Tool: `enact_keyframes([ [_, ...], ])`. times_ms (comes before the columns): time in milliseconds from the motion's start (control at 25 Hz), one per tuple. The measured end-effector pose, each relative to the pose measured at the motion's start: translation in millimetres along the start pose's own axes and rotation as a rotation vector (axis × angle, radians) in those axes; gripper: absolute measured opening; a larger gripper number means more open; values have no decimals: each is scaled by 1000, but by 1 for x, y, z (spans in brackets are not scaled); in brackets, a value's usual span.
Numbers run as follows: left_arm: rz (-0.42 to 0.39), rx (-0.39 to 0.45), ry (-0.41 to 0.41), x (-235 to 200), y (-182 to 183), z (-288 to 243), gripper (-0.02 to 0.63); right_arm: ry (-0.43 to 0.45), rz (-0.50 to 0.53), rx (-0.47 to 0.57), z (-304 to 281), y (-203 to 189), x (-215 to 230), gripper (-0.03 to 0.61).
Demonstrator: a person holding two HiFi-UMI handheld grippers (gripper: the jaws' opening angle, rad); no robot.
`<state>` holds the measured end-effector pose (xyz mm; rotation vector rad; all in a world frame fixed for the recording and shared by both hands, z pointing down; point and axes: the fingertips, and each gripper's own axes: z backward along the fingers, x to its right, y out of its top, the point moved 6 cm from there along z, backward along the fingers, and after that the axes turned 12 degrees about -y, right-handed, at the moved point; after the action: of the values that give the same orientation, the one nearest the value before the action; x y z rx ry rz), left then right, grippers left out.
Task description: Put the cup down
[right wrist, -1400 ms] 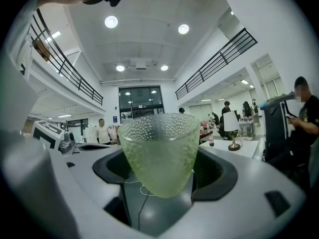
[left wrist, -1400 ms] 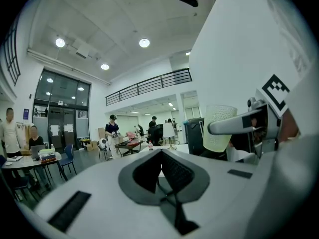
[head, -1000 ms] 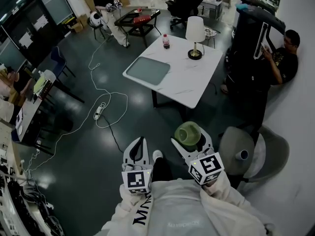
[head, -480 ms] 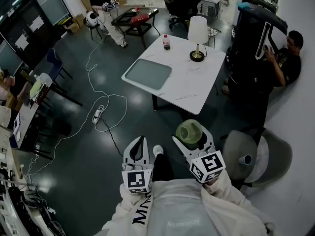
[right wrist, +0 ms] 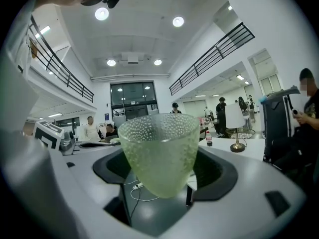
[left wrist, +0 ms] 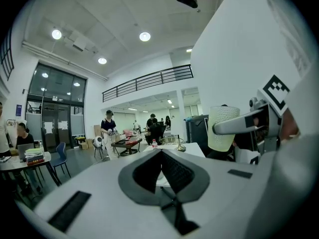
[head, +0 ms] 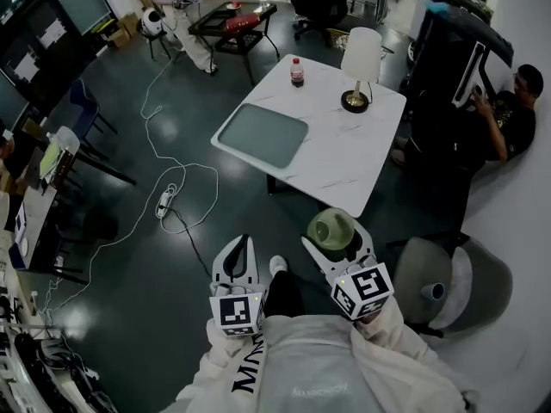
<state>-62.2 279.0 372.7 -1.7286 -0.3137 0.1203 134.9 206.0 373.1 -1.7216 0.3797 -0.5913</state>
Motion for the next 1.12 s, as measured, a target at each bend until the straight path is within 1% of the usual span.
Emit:
enact_keyframes([
  [160, 6, -16, -23, -31, -1, -31, 11, -25, -8, -20, -39, 2, 3, 373],
  [400, 10, -27, -53, -89, 2, -78, 11, -86, -6, -32, -105, 13, 6, 373],
  [640, 16, -36, -93, -141, 0, -118, 11, -139, -20, -50, -168, 16, 1, 373],
  [760, 21, -34, -113, -164, -3, -136, 11, -151, -20, -56, -196, 17, -4, 373],
  [920, 24, -29, -141, -186, -3, -156, 11, -168, -16, -57, -222, 21, -7, 373],
  [1120, 22, -23, -162, -202, -3, -170, 11, -179, -15, -62, -240, 22, -10, 373],
])
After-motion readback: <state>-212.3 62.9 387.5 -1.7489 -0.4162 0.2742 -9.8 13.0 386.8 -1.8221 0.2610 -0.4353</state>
